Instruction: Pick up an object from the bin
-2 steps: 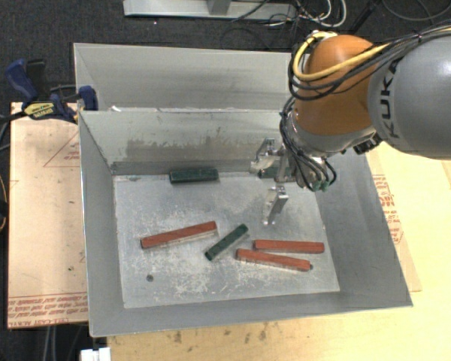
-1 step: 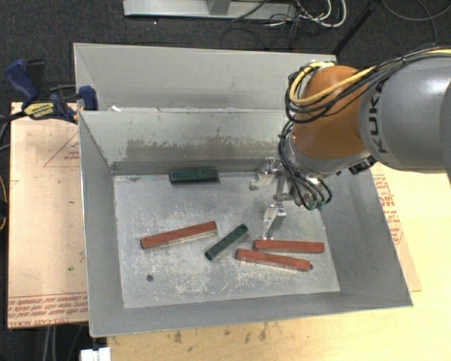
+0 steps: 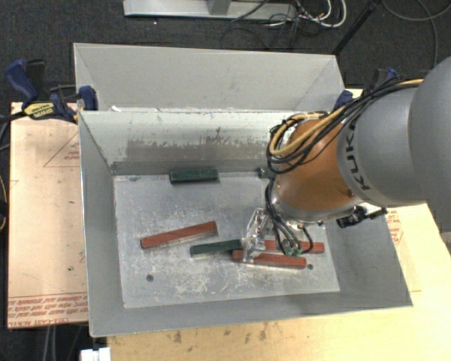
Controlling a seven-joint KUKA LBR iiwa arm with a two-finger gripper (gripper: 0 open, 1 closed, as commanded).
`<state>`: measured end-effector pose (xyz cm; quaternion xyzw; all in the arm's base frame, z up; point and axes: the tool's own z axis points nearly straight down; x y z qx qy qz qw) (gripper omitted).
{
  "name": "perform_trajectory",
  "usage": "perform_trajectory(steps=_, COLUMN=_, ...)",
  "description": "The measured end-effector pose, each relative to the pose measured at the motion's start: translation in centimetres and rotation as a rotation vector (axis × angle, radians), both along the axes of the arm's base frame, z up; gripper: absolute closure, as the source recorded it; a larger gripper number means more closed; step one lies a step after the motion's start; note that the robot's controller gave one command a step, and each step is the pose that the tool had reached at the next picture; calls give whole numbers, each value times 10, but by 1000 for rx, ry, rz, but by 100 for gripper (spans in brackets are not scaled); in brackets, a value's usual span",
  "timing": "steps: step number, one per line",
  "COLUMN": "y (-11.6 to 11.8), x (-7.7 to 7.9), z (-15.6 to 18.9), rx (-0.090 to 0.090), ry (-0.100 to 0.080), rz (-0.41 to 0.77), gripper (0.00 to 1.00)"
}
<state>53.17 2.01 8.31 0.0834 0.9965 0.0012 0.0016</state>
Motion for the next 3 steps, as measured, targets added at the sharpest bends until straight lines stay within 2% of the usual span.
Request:
perform_trajectory(steps=1, y=0, x=5, z=-2, rx=-1, ry=-31, rz=-1, gripper=0)
perform_trajectory(steps=2, y=0, x=5, z=-2, rx=0, ry=-30, rz=-1, gripper=0)
perform_trajectory(steps=3, y=64, x=31, z=-4, rx=2, ry=-27, rz=-54, gripper=100)
